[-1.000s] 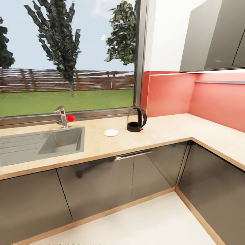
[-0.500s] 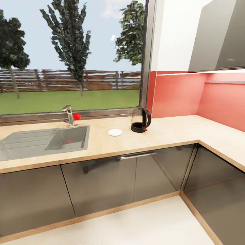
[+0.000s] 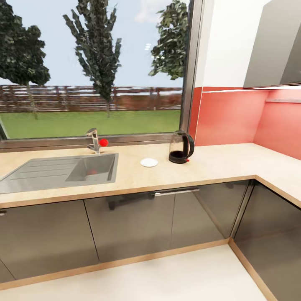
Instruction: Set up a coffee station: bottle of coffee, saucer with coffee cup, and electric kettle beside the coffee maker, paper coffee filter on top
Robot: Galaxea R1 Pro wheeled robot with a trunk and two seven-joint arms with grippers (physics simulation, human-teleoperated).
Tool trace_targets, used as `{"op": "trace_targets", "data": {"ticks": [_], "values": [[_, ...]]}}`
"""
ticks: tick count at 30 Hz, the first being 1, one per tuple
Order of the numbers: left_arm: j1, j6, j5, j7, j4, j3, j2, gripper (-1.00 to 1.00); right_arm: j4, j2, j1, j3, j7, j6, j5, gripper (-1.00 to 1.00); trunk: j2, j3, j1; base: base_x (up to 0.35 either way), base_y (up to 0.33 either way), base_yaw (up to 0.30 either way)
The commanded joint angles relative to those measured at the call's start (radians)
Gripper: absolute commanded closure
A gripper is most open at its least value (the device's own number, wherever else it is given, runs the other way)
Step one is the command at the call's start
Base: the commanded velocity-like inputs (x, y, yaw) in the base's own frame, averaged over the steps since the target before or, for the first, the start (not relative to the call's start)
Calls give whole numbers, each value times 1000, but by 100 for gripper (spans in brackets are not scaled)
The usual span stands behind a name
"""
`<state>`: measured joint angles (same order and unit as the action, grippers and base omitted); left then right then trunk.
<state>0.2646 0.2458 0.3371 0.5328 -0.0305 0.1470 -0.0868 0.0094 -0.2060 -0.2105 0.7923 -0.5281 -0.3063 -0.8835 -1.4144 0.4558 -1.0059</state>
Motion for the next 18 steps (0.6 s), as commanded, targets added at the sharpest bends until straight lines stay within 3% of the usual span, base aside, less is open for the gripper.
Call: {"op": "trace_targets", "data": {"ticks": [1, 2, 3, 7, 11, 12, 13, 14, 15, 16, 17, 18], "values": [[1, 4, 8, 3, 1, 8, 0, -100, 0, -1, -6, 8, -4, -3, -9, -100, -1, 1, 0, 0, 0, 2], [1, 4, 9, 3, 0, 8, 0, -100, 0, -2, -26, 7, -1, -3, -10, -100, -1, 1, 0, 0, 0, 1], [1, 4, 9, 3, 0, 8, 0, -100, -2, -6, -161, 6, -15, 6, -14, -100, -1, 1, 0, 0, 0, 0], [1, 4, 10, 3, -1, 8, 0, -100, -18, -6, -223, 5, -61, 9, -16, -100, -1, 1, 0, 0, 0, 0], [1, 3, 11, 3, -1, -18, 0, -100, -102, -22, -293, 5, -234, 16, -15, -100, -1, 1, 0, 0, 0, 0], [1, 3, 11, 3, -2, -51, 0, -100, -176, -45, -323, 5, -323, 53, -15, -100, -1, 1, 0, 0, 0, 0], [1, 3, 11, 3, -2, -64, 0, -100, -206, -57, -331, 5, -347, 76, -14, -100, -1, 1, 0, 0, 0, 0], [1, 3, 11, 3, -2, -92, 0, -100, -282, -88, -342, 5, -383, 130, -14, -100, -1, 1, 0, 0, 0, 0], [1, 3, 11, 3, -2, -106, 0, -100, -330, -105, -346, 5, -396, 158, -14, -100, -1, 1, 0, 0, 0, 0], [1, 3, 11, 3, -1, -130, -1, -100, -455, -149, -352, 5, -413, 210, -12, -100, -1, 1, 0, 0, 0, 0], [1, 3, 10, 3, -1, -139, -1, -100, -514, -170, -354, 4, -418, 231, -12, -100, -1, 1, 0, 0, 0, 0], [1, 2, 11, 3, -1, -153, -1, -100, -626, -210, -356, 2, -422, 269, -11, -100, -1, 1, 0, 0, 0, 0]]}}
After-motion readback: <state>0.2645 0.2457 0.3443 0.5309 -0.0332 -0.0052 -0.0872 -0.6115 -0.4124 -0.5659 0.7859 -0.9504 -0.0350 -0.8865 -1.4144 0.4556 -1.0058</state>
